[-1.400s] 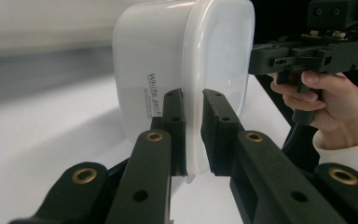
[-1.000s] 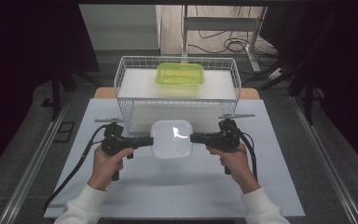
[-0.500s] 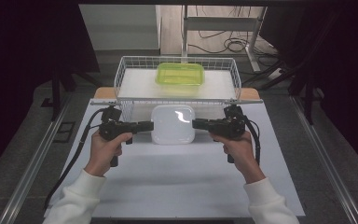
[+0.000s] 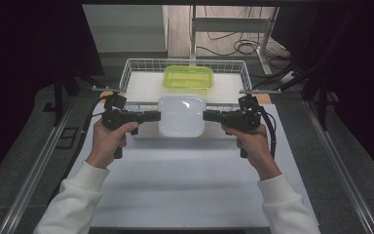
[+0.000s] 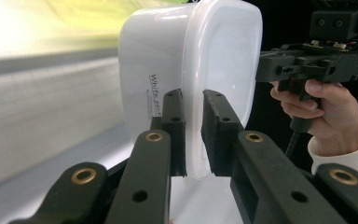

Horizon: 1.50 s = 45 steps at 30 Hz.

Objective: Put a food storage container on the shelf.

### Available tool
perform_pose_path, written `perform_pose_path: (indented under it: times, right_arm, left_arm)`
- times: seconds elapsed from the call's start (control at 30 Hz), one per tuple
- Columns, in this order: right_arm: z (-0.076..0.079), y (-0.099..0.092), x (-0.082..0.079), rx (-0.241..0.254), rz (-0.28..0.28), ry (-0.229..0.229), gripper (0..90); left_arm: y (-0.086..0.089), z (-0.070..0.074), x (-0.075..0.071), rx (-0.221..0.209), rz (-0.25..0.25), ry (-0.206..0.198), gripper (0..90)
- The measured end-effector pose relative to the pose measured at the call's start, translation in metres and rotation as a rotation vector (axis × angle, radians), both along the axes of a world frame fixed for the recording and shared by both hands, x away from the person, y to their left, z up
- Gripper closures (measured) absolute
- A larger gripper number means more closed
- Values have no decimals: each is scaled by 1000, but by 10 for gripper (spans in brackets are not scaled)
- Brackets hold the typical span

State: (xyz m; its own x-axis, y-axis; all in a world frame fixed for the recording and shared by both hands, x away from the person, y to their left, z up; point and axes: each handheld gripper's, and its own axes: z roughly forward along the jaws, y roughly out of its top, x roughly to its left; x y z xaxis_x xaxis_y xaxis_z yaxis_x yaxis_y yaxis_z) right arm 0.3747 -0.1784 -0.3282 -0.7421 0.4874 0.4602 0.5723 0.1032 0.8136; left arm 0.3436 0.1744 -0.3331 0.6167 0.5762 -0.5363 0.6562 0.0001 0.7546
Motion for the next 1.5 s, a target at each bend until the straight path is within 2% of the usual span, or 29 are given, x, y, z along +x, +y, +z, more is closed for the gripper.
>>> perform_pose_path:
  times: [0.2, 0.3, 0.6, 0.93, 1.23, 1.37, 1.5]
  right_arm:
    - [14, 2, 6, 5, -4, -11, 783]
    - [18, 5, 11, 0, -11, -16, 783]
    - [32, 8, 22, 14, -15, -23, 784]
    - [51, 5, 37, 24, -26, -24, 784]
    - [63, -2, 57, 40, -52, -3, 783]
    - [64, -5, 68, 60, -59, 25, 784]
    - [64, -5, 77, 67, -67, 43, 784]
  left_arm:
    - [2, 12, 9, 1, 8, -8, 798]
    - [2, 16, 12, 15, 12, -13, 797]
    - [6, 30, 24, 5, 14, -22, 796]
    - [3, 50, 45, -5, 5, -18, 796]
    - [-3, 66, 69, 5, -6, 0, 796]
    - [-4, 71, 78, 0, -10, 5, 800]
    - [-5, 75, 85, 15, -6, 5, 801]
